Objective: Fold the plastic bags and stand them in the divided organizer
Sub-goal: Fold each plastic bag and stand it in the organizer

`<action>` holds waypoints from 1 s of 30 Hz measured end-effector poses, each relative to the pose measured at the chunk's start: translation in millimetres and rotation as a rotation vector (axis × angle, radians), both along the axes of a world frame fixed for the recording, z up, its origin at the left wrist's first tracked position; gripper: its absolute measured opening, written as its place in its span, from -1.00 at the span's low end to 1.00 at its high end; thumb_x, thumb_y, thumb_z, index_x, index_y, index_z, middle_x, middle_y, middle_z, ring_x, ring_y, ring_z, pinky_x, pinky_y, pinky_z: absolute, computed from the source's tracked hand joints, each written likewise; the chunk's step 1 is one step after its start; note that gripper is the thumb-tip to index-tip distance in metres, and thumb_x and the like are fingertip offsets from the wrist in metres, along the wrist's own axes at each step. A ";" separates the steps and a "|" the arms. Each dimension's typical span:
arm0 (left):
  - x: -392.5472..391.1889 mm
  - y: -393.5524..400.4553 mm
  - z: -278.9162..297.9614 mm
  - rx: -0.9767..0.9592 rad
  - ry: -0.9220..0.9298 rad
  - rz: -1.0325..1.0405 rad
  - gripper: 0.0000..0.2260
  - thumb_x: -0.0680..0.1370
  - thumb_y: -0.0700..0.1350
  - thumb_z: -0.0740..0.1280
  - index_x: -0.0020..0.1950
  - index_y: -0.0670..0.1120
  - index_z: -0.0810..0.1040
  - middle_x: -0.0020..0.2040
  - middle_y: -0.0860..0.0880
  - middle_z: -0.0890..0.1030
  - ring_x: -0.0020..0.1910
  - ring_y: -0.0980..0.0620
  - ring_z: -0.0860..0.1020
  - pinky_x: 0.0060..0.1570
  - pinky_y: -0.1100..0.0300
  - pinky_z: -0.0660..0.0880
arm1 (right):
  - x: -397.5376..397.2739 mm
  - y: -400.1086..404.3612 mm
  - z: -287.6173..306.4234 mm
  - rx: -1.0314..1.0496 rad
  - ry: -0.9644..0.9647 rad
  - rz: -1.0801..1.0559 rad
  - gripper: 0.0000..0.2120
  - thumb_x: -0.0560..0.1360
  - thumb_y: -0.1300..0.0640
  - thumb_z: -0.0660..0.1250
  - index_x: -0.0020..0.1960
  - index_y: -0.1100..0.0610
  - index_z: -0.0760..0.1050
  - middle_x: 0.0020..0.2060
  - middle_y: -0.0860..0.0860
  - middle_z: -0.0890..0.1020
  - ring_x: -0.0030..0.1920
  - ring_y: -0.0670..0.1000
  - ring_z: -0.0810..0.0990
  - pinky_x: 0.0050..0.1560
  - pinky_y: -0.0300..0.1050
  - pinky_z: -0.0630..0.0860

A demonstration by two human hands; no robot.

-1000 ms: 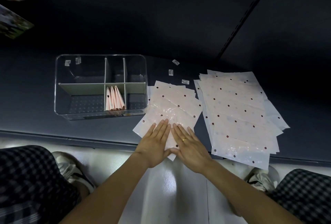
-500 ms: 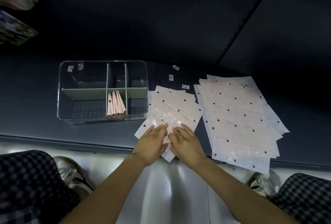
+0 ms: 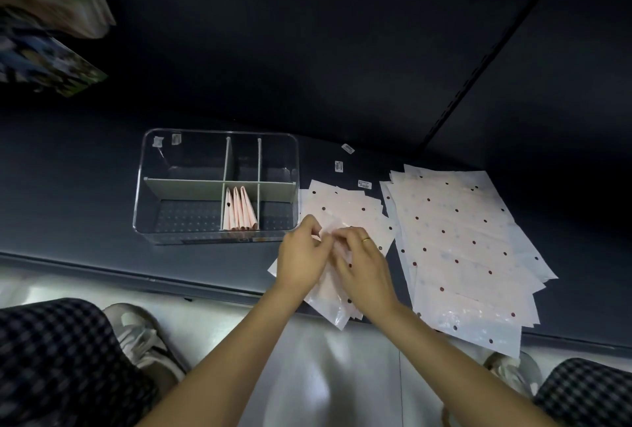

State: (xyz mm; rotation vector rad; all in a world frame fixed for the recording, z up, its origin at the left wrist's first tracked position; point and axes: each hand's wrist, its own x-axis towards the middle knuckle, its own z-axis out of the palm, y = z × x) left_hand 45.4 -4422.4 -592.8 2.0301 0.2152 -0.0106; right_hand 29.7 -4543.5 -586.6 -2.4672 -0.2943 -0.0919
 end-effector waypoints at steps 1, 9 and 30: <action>2.1 1.6 7.0 -0.050 0.018 0.023 -0.82 0.47 -0.17 0.30 -0.28 -0.06 0.33 -0.43 -0.05 0.53 -0.41 -0.04 0.46 -0.32 0.08 0.38 | -0.4 8.0 1.7 0.004 0.031 0.024 -0.75 0.54 0.16 0.27 0.21 0.14 0.44 0.10 0.02 0.51 0.07 0.02 0.53 0.01 -0.14 0.46; 18.1 52.1 35.7 -0.177 0.058 -0.049 -0.85 0.53 -0.07 0.26 -0.24 -0.02 0.49 -0.20 -0.02 0.59 -0.17 -0.02 0.55 -0.11 0.07 0.49 | 20.3 58.0 16.9 0.114 0.039 -0.088 -0.84 0.59 0.21 0.17 -0.14 0.11 0.47 -0.45 -0.02 0.50 -0.43 -0.04 0.39 -0.32 -0.09 0.28; 14.1 127.8 -22.2 0.528 -0.047 0.134 -0.89 0.53 -0.10 0.32 0.00 -0.06 0.60 0.06 -0.06 0.44 0.05 -0.07 0.40 0.00 0.07 0.34 | 97.3 151.3 15.8 -0.094 0.219 -0.175 -0.91 0.45 0.19 0.31 -0.12 0.15 0.59 -0.17 0.06 0.66 -0.11 0.09 0.60 -0.20 -0.17 0.43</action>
